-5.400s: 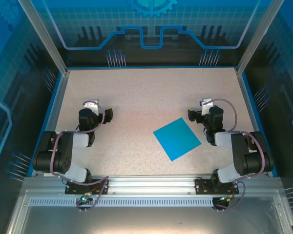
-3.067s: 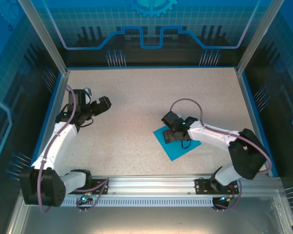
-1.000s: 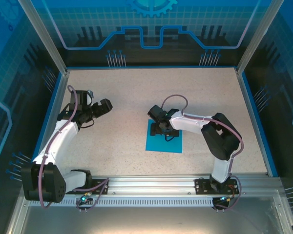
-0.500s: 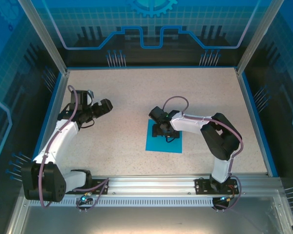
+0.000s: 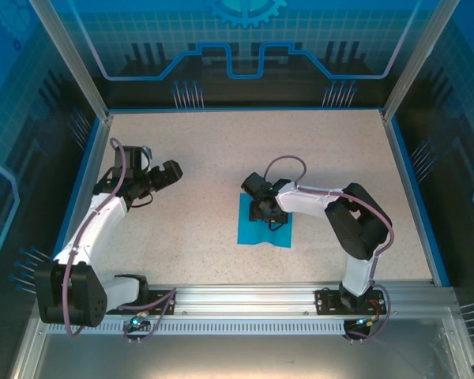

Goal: Fold a paper plane with a square sheet of paper (pick it up from the middle)
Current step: Fold the square sheet of paper in half at the center of the table.

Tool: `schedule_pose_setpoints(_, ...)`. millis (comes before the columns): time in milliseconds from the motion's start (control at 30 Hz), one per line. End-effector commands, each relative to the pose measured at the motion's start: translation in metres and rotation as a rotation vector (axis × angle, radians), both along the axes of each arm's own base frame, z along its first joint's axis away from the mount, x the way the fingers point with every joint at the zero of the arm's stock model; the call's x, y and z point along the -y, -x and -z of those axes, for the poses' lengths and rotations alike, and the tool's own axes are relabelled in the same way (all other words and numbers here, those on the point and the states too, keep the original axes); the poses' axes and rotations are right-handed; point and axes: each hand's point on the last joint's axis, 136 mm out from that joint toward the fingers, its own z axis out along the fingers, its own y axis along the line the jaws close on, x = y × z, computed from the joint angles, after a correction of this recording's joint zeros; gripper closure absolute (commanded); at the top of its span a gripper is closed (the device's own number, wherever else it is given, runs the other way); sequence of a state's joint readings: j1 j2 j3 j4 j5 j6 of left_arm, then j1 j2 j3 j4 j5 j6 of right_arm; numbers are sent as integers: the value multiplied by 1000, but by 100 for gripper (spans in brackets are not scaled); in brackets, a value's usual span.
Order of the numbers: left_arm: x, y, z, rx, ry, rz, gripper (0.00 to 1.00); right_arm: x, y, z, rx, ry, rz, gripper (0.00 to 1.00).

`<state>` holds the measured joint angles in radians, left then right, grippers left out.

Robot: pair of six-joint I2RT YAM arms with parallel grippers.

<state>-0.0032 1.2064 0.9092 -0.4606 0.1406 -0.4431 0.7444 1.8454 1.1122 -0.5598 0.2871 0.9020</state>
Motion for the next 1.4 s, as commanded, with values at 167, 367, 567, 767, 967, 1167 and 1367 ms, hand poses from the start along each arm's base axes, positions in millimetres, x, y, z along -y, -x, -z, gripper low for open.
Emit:
schedule_pose_setpoints(167,8,-1,-9,6,23,32,1,-1,14,18,-77,-43,-10,39)
schedule_pose_setpoints(367,25,1,-4,-26,152,39,2,-61,-4,-36,33,-379,-139,61)
schedule_pose_setpoints(567,73,11,17,-78,307,137,8,-106,-13,-84,83,-801,-240,76)
schedule_pose_setpoints(767,134,22,35,-124,437,268,15,-108,-20,-90,62,-970,-244,78)
schedule_pose_setpoints(967,170,24,56,-159,473,318,24,-89,-19,-64,27,-956,-197,78)
schedule_pose_setpoints(1167,189,19,77,-193,453,331,41,-72,-11,-34,-35,-860,-179,77)
schedule_pose_setpoints(1367,200,9,97,-211,406,319,60,-64,-7,-12,-86,-806,-165,77)
